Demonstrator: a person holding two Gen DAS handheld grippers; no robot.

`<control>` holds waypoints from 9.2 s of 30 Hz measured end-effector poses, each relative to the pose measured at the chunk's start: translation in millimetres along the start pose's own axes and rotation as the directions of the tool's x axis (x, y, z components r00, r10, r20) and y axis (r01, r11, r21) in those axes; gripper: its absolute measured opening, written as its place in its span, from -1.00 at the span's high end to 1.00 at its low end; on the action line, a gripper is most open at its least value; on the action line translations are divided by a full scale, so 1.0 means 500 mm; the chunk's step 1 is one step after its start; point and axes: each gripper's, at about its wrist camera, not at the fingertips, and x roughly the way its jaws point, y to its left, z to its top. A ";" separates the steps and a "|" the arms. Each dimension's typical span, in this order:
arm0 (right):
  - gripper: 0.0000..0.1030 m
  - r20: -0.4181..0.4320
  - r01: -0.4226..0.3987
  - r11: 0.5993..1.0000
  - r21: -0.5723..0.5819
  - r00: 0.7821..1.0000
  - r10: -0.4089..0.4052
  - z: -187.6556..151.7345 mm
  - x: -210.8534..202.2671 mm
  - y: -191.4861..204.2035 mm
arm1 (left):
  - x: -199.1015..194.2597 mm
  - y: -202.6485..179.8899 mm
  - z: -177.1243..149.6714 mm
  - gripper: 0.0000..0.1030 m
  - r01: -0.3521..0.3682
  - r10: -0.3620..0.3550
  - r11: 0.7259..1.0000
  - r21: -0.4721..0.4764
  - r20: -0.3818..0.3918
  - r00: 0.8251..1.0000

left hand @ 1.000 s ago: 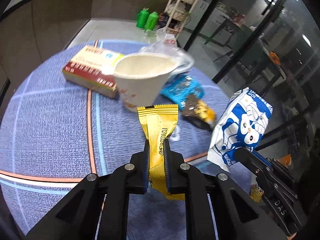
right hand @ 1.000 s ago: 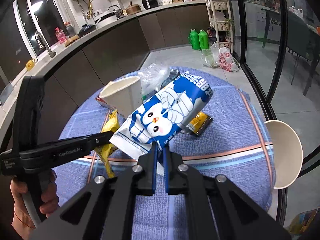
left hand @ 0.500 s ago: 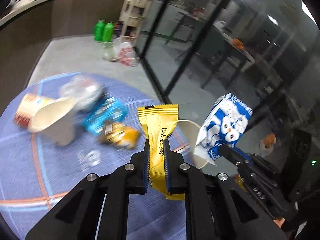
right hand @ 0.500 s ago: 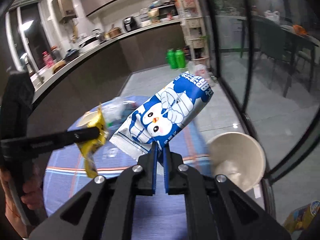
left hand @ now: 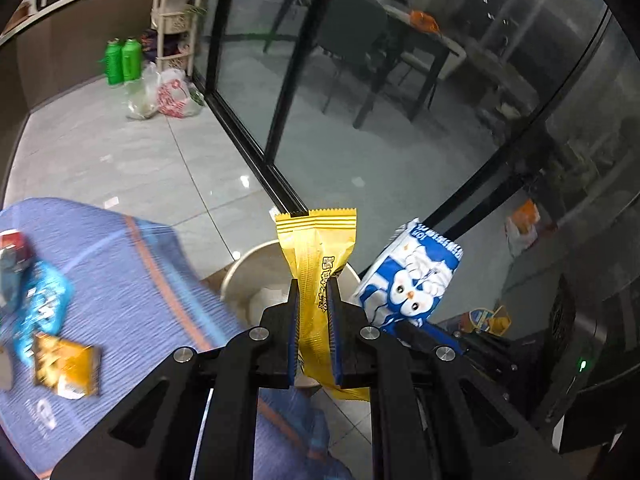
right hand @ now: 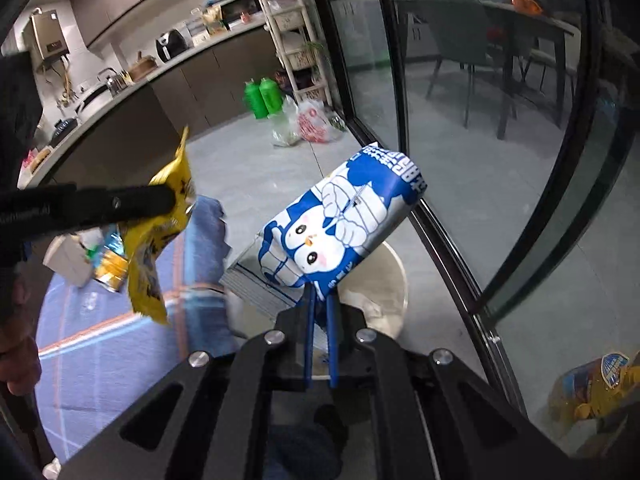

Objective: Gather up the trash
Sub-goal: 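Carry wrapper and snack bag over the white bin and open both tools, then move both tools back over the table toward the paper cup and chip bag, then grasp the paper cup with the left tool while the right tool grasps the yellow chip bag, then carry the paper cup and chip bag over the white bin and open both tools, then move both tools back over the table toward the plastic bag and blister pack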

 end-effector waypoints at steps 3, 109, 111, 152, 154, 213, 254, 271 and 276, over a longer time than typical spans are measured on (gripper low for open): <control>0.86 -0.038 -0.009 1.000 -0.013 0.999 0.008 -0.005 0.034 -0.024 | 0.061 -0.011 0.010 0.78 -0.014 0.014 1.000 0.011 -0.041 0.999; 0.01 -0.285 -0.327 0.675 -0.661 0.942 0.177 0.035 0.281 0.608 | -0.312 0.526 -0.209 -0.52 -0.294 0.323 0.928 -0.229 0.097 0.942; 0.20 -0.290 -0.337 0.687 -0.644 0.938 0.188 0.034 0.275 0.603 | -0.308 0.523 -0.202 -0.52 -0.288 0.315 0.932 -0.218 0.101 0.944; 0.31 -0.125 -0.317 0.863 -0.394 0.948 0.292 0.009 0.019 0.422 | -0.362 0.310 -0.198 0.29 -0.181 0.211 0.972 -0.148 0.223 0.952; 0.31 -0.096 -0.293 0.879 -0.376 0.956 0.277 0.015 0.002 0.392 | -0.360 0.285 -0.189 0.29 -0.166 0.192 0.978 -0.127 0.231 0.954; -0.94 -0.080 -0.099 0.980 -0.175 0.993 0.087 -0.007 0.184 -0.065 | 0.162 0.001 -0.003 -0.84 -0.200 0.198 0.970 0.141 0.027 0.980; -0.94 -0.034 -0.285 0.880 -0.381 0.955 0.295 0.041 -0.018 0.362 | -0.366 0.315 -0.223 -0.84 -0.403 0.459 0.876 -0.264 0.203 0.865; -0.78 -0.121 -0.360 0.811 -0.462 0.931 0.345 0.111 0.111 0.640 | -0.407 0.588 -0.285 -0.84 -0.425 0.476 0.827 -0.368 0.055 0.878; -0.69 -0.147 -0.355 0.817 -0.454 0.934 0.324 0.136 0.172 0.669 | -0.403 0.595 -0.266 -0.84 -0.371 0.419 0.866 -0.336 0.083 0.904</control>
